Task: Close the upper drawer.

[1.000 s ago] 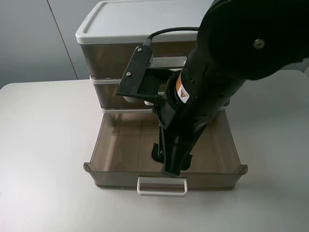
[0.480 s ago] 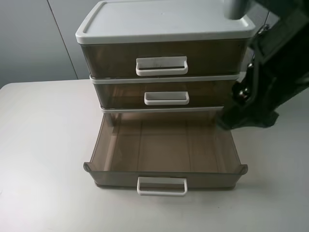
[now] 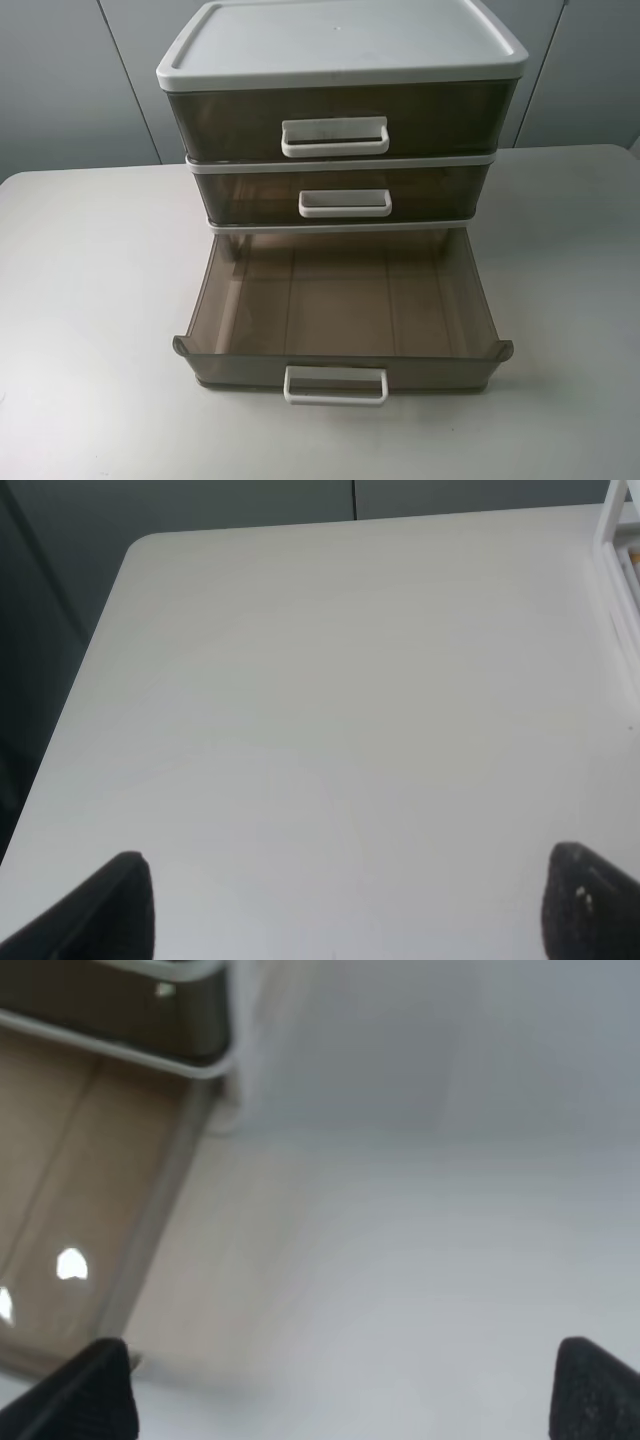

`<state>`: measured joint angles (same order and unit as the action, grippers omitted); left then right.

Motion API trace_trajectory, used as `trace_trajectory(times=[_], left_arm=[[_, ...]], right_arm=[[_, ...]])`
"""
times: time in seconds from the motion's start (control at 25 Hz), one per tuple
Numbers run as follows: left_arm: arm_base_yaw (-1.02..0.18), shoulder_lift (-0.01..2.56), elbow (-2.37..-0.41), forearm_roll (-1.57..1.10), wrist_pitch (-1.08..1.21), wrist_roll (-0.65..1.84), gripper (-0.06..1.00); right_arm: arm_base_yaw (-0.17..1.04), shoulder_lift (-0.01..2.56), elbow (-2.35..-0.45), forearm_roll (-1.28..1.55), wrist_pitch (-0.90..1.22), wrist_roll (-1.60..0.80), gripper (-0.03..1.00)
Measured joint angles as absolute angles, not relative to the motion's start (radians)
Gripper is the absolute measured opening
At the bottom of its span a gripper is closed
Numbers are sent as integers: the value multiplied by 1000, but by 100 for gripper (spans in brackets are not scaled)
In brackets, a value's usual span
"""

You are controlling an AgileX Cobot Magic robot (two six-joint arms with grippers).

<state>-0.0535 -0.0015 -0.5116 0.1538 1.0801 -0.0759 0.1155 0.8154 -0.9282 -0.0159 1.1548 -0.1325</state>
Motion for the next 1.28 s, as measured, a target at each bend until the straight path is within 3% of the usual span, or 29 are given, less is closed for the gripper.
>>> trace_trajectory(times=[0.2, 0.84, 1.28], left_arm=[[-53, -1, -512, 154, 1080, -76, 74], [-53, -1, -512, 154, 1080, -76, 74], [-53, -1, -512, 154, 1080, -76, 74]], right_arm=[[29, 602, -788, -16, 1139, -97, 63], [21, 24, -527, -22, 1089, 55, 63], [21, 2, -515, -62, 1089, 115, 63]])
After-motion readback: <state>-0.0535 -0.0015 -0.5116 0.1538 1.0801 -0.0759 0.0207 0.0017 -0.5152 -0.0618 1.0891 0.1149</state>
